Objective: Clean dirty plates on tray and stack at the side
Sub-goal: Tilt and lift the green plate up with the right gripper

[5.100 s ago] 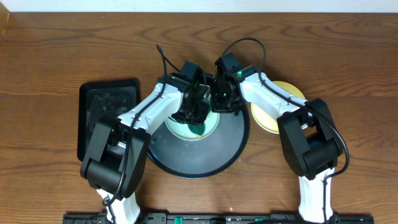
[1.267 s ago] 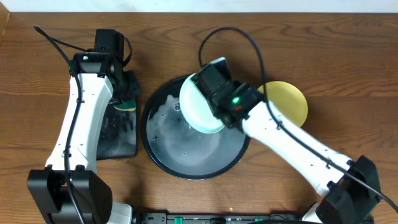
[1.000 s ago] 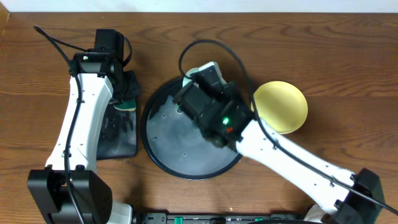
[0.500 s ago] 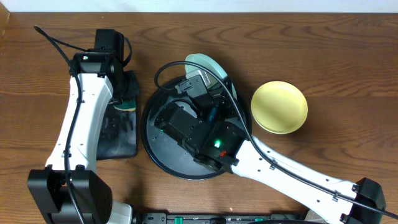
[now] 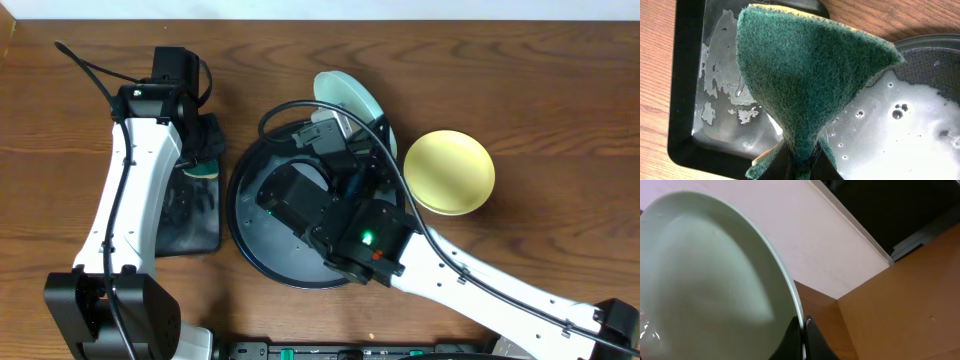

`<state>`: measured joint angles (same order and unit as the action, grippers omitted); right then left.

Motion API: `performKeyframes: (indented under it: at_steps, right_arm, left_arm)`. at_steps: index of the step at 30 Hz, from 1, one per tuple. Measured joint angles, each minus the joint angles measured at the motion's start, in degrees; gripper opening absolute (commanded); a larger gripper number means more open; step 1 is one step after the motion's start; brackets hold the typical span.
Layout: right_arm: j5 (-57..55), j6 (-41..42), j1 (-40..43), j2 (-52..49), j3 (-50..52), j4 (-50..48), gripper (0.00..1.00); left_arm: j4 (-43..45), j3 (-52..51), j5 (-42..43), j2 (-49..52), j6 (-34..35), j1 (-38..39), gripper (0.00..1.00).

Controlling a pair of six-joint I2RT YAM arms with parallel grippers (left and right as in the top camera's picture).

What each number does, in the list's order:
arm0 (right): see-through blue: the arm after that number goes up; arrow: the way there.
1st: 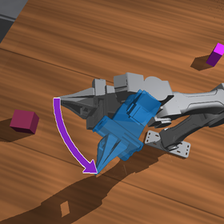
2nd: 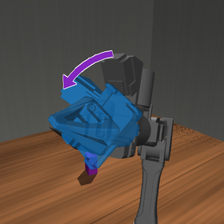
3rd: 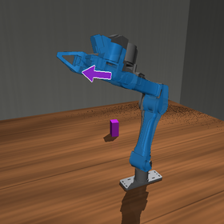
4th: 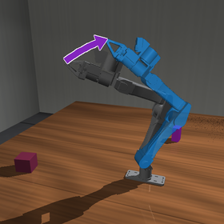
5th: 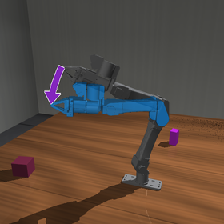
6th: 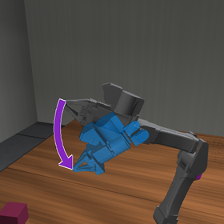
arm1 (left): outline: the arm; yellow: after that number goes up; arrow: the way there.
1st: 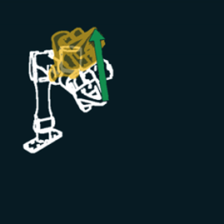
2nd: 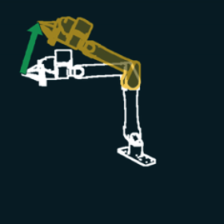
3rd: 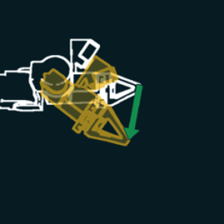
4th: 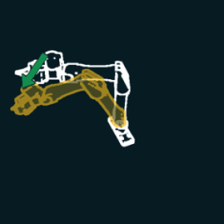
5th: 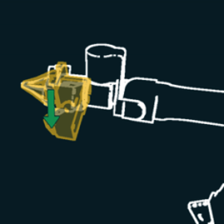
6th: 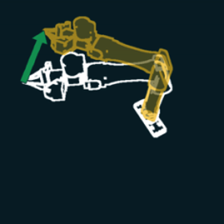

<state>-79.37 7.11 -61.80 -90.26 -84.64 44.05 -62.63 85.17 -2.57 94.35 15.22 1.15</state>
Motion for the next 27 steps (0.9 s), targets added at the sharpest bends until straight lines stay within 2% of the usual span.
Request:
performKeyframes:
  at_steps: [27]
  right_arm:
    - [-0.22, -1.55, 0.00, 0.66, 0.00, -2.51, 0.01]
  left_arm:
    - [0.00, 0.00, 0.00, 0.00, 0.00, -0.02, 0.08]
